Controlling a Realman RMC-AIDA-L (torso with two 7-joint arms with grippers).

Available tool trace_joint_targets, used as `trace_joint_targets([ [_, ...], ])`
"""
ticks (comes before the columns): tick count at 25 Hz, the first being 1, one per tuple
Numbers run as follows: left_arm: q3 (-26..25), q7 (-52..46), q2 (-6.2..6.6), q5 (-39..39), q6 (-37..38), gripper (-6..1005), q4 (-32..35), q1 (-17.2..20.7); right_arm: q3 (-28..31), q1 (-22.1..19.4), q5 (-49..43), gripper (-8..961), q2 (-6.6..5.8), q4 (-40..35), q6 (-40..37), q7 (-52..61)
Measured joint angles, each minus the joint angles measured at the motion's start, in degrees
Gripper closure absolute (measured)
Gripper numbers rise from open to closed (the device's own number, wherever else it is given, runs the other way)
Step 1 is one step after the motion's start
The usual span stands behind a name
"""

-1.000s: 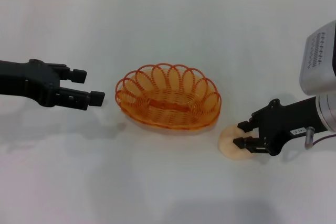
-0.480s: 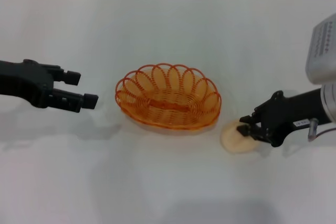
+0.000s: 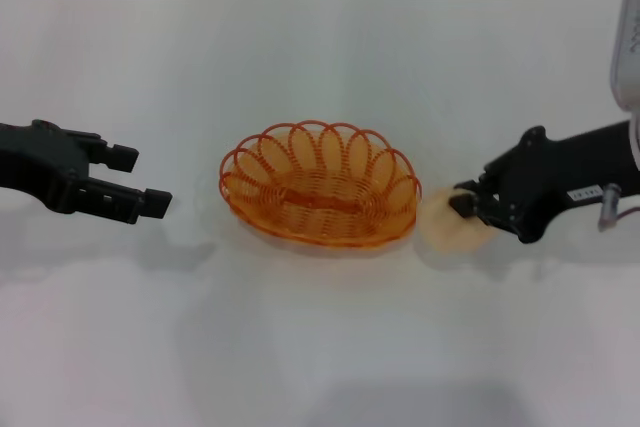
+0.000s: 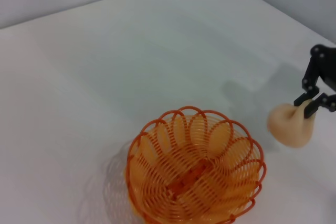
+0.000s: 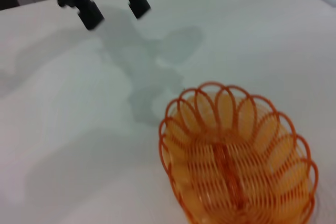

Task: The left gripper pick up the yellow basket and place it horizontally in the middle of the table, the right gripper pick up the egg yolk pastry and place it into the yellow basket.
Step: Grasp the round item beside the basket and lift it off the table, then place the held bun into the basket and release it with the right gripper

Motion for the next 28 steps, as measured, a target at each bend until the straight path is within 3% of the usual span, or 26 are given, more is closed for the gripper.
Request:
trace_joint_targets([
  [13,0.1,0.3,-0.41,0.0,-0.5,111,-0.3,-0.3,-5.9,8.8,0.5,907,0.3,4.9,5.8,0.1],
  [28,0.2,0.4,-0.68,-0.1,-1.1,111,-0.4,-0.6,-15.7,11.7,0.7,912,0.6,10.9,21.4,-1.9],
])
